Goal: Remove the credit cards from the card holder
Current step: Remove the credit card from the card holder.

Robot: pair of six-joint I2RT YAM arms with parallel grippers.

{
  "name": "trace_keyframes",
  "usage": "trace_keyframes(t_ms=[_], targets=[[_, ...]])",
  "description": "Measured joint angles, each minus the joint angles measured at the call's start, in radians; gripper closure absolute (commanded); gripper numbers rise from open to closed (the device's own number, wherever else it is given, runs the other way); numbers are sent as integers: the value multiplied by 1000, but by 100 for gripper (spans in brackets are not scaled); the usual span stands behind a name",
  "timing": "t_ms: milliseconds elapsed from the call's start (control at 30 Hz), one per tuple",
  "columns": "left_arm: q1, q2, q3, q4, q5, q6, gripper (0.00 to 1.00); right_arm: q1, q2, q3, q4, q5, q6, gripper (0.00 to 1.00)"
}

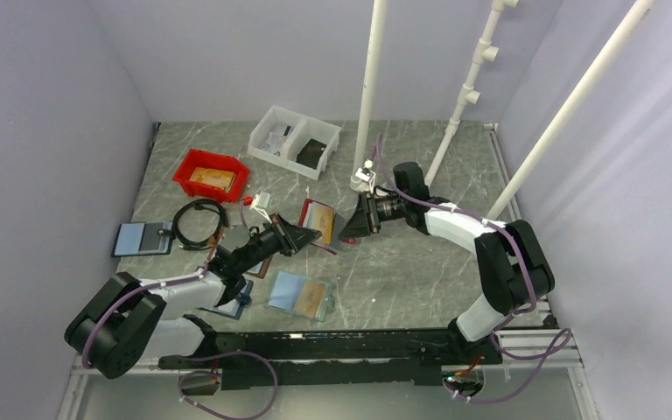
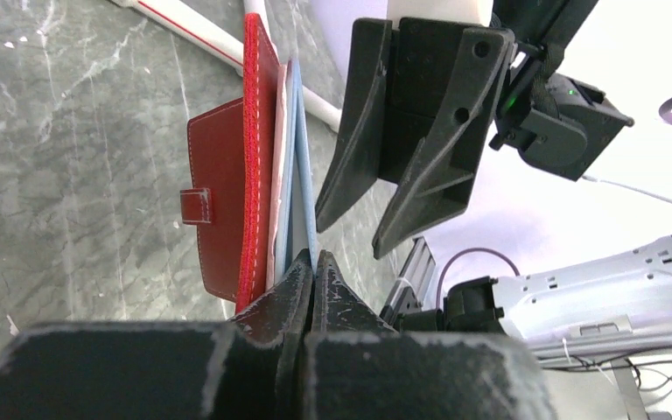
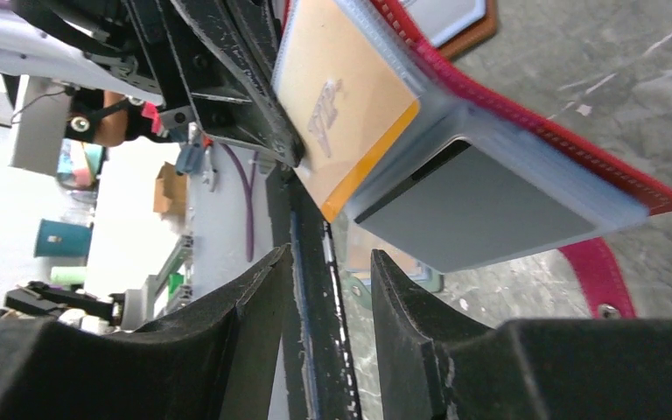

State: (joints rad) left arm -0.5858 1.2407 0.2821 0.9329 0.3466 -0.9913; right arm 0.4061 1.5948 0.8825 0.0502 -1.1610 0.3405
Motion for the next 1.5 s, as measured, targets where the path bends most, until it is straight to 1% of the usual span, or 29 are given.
trace_keyframes(t_ms=[167, 367, 567, 800, 1067, 1333, 1500], targets=[[-48, -2, -3, 29, -85, -16, 100, 2, 0, -23, 101, -34, 119, 59], [-87, -17, -9, 57, -142, -21, 100, 3, 1, -25, 139, -55, 177, 61], [-92, -16, -16, 85, -157, -27, 100, 14, 25, -25, 156, -79, 197, 64], [-94, 49, -17, 165, -157, -53, 100, 28, 51, -25, 172, -109, 227, 66], [-98, 79, -17, 201, -151, -72, 100, 31, 55, -25, 183, -124, 232, 69], [-101, 80, -17, 209, -134, -78, 100, 25, 58, -25, 183, -129, 229, 79], [-101, 84, -17, 215, -130, -80, 100, 13, 61, -25, 191, -137, 241, 80]])
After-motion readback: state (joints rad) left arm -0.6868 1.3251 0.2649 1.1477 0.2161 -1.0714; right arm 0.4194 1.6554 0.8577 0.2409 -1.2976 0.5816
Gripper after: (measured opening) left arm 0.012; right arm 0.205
